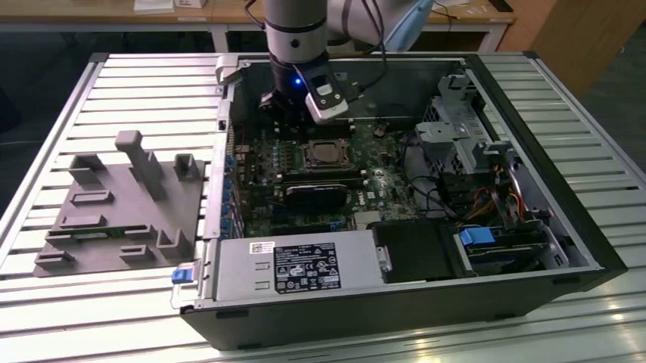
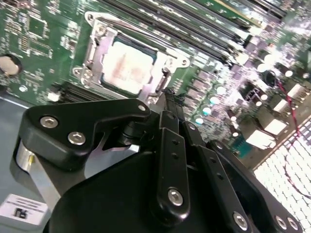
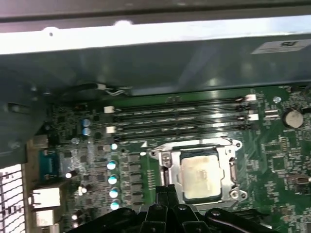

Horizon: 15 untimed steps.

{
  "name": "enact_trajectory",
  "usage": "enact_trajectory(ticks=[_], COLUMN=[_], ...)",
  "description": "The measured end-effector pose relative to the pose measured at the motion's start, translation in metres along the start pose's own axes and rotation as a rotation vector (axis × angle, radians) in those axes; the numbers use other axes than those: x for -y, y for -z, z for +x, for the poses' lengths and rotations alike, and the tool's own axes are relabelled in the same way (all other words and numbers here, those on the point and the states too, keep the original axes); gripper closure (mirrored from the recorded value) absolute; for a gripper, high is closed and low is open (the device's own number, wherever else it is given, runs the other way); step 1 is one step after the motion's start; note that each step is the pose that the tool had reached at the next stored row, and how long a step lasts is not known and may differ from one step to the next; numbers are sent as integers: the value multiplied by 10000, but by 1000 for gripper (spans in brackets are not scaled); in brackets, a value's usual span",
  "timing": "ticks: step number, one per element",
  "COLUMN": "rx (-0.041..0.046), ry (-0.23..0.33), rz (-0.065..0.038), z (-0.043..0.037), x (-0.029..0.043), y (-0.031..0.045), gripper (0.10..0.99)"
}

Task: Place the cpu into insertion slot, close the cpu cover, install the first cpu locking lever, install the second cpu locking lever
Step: 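Install the first cpu locking lever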

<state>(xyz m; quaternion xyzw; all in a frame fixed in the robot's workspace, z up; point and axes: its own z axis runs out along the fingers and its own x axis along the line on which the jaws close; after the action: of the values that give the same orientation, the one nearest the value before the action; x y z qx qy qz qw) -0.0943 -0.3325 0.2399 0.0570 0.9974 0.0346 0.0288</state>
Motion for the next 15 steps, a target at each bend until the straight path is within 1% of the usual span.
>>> enact_trajectory(ticks=[4,5,7,8,10,15], rx=[19,19,17,14,0,-52], ry=[0,0,-6,-9,-17,-50], rz=[-6,-24,-111,-169,-333,-863], z=[102,117,142,151,165,187], x=[11,13,16,17,19,21], y=[6,7,8,9,10,12], gripper=[980,980,980,980,980,980])
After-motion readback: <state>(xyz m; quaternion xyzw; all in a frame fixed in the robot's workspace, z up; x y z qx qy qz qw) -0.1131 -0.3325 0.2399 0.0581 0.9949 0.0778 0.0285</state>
